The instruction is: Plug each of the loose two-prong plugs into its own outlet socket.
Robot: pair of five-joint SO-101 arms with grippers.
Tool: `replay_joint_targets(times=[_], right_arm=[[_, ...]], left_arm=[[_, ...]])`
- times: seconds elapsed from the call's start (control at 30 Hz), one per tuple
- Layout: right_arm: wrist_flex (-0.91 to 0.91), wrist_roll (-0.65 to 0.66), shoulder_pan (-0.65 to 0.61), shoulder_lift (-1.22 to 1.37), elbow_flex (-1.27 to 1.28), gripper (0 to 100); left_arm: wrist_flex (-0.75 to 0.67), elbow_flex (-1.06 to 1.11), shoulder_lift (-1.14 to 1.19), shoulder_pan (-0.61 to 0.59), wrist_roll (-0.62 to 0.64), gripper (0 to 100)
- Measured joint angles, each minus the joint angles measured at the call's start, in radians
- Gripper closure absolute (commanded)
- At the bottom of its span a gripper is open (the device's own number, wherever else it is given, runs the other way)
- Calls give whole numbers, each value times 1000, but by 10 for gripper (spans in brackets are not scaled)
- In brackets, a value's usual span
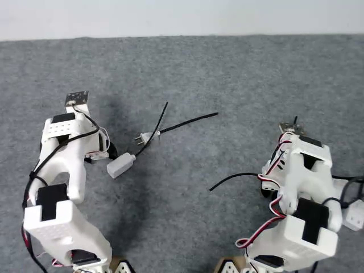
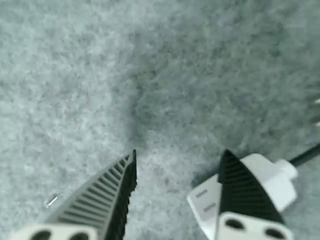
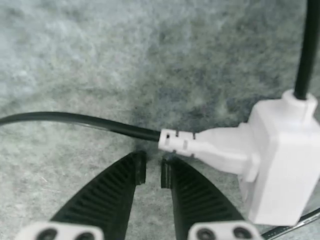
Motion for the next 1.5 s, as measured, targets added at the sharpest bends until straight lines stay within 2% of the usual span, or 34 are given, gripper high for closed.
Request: replay_joint_targets(times=[0.17, 0.33, 0.53, 1.13, 1.23, 1.37, 1.5], right_arm=[[0, 0, 0, 0, 0, 927], [0, 0, 0, 0, 0, 927], [0, 0, 0, 0, 0, 927], [0, 0, 0, 0, 0, 928], [17, -8, -20, 8, -15, 939], [123, -126, -103, -20, -121, 970], [259, -356, -233, -49, -299, 898]], left_arm=[[0, 40, -115, 37, -2, 728], [-5, 216, -250, 158, -2, 724], [-123, 434, -336, 278, -5, 725], [-152, 482, -539, 235, -6, 724], [-152, 482, -552, 204, -48, 727], [-152, 482, -557, 181, -215, 727], [-152, 482, -557, 169, -308, 727]])
